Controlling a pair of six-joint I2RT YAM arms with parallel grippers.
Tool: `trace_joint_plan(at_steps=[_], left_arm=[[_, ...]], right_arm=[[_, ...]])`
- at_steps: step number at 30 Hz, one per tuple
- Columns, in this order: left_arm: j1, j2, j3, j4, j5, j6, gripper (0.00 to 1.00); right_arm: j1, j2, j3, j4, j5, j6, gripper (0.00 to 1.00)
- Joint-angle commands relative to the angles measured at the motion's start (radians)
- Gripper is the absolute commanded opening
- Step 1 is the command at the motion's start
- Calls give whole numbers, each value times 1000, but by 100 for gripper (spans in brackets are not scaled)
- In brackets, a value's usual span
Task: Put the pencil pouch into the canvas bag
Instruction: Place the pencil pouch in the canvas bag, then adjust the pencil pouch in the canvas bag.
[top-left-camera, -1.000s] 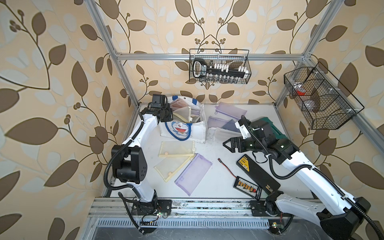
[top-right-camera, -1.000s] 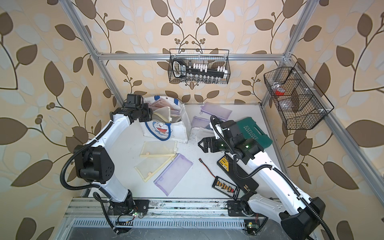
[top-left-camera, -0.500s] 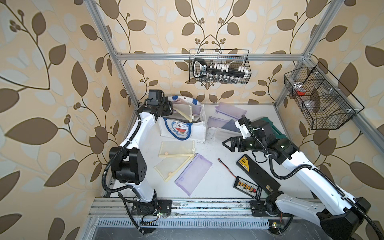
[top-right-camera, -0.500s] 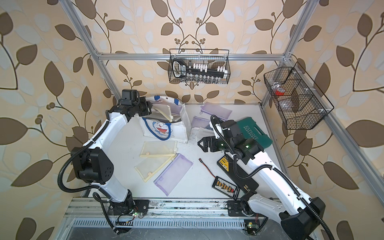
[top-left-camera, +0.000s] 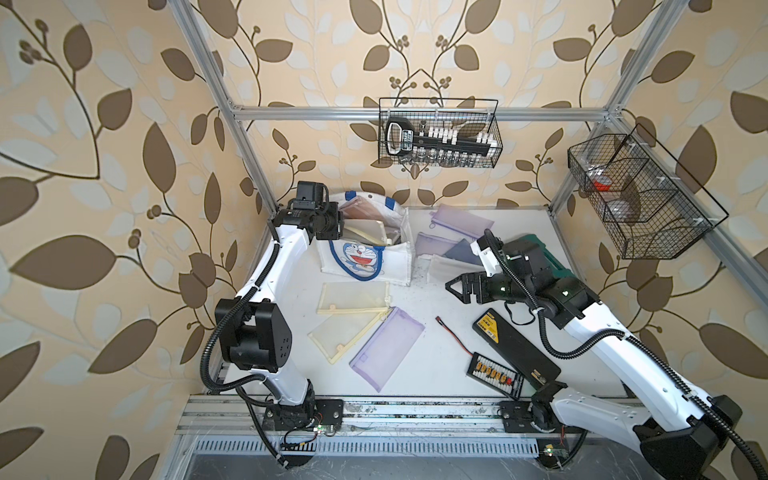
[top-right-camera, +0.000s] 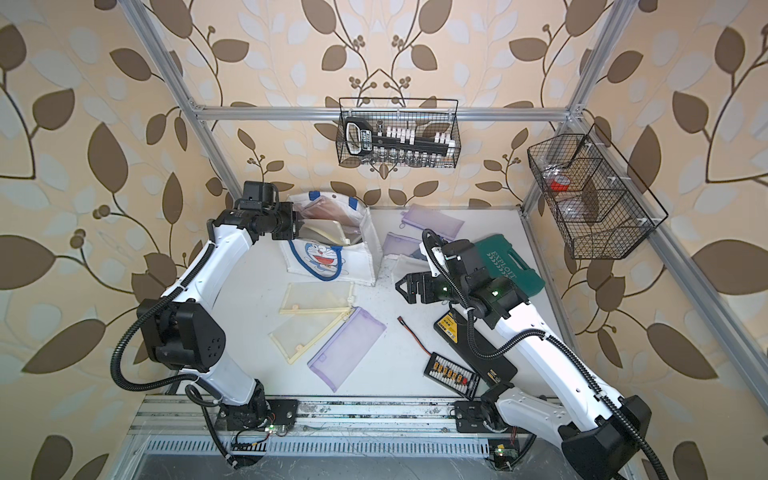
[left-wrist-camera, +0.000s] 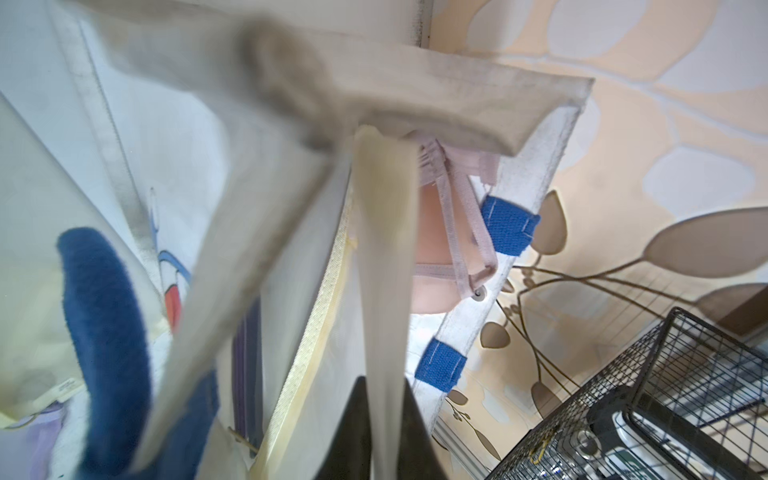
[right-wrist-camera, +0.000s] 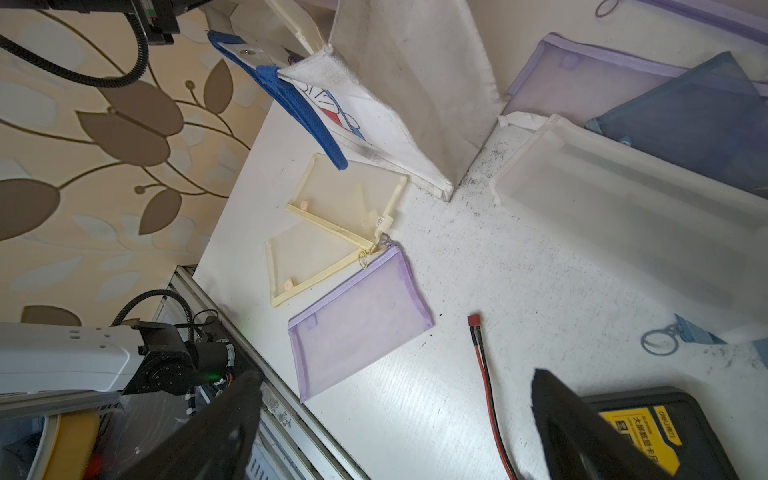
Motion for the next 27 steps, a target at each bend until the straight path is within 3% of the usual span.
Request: trace_joint_plan(at_steps=[1, 6, 9, 16, 21, 27], left_arm=[[16, -55, 62, -120, -5, 175, 23], [17, -33, 133, -219, 34, 294, 35], [17, -26, 136, -239, 66, 329, 37], [2, -27, 83, -226, 118, 331, 28], [-57, -28, 83, -232, 102, 288, 0], [-146, -44, 72, -250, -23, 161, 0]], right_arm=[[-2, -19, -12, 19, -19, 4, 99], [-3, -16, -15, 27, -28, 7, 99], [-3, -18, -17, 29, -32, 8, 99], [-5, -27, -24, 27, -32, 4, 99], [-7, -25, -25, 31, -33, 5, 99], [-10, -26, -24, 35, -32, 5, 99]])
